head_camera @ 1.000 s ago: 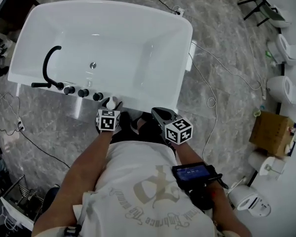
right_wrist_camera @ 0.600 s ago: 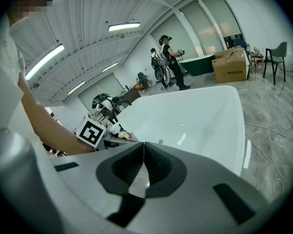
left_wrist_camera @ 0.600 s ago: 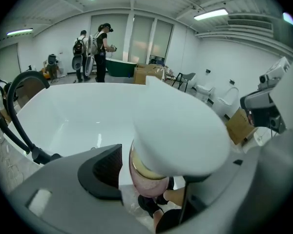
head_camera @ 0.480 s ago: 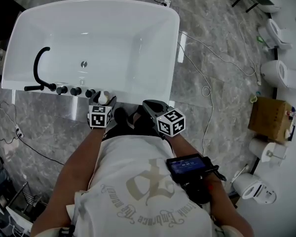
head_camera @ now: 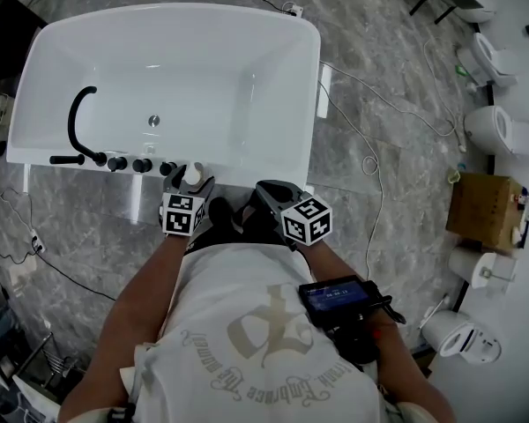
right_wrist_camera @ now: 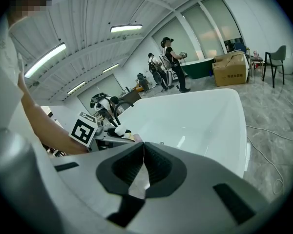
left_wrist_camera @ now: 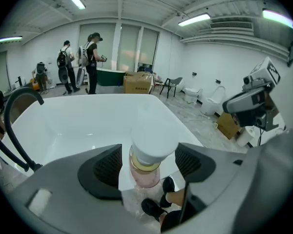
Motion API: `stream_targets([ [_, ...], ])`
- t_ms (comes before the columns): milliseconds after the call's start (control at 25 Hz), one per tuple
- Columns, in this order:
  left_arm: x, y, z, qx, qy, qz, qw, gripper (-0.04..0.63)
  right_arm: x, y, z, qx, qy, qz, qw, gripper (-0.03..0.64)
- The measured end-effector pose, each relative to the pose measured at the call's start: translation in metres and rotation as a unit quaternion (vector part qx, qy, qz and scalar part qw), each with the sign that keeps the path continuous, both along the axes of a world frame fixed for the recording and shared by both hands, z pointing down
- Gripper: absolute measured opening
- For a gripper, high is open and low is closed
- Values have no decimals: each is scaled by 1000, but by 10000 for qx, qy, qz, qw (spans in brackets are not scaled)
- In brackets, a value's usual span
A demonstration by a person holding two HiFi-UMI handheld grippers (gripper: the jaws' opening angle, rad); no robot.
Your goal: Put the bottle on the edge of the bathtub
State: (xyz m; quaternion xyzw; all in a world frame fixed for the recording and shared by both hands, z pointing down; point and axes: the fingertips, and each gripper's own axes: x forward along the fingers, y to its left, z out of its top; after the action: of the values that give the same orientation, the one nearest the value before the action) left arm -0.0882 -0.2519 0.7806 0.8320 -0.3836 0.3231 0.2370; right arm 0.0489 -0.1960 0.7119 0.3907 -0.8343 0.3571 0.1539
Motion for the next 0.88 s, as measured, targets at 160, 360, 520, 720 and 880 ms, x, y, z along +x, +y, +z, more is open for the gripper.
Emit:
stream_targets([
  [160, 3, 24, -4, -56, 108, 106, 9999, 337, 5, 22, 2, -124, 50, 83, 9999, 6],
  [360, -11, 46, -45, -90, 441, 192, 9988, 337, -11, 40, -13, -258, 72, 223, 9994, 6],
  [520, -18, 35, -64, 155, 732, 152, 9971, 336, -13, 24, -19, 27, 109, 218, 9997, 6],
  [720, -34, 44, -83, 286, 919, 26, 9954, 215, -22, 25, -25, 168, 100, 174, 9997, 6],
  [880, -37, 49, -102, 401, 1053, -128, 9935, 128, -22, 24, -34, 238, 45, 42, 9997, 6],
])
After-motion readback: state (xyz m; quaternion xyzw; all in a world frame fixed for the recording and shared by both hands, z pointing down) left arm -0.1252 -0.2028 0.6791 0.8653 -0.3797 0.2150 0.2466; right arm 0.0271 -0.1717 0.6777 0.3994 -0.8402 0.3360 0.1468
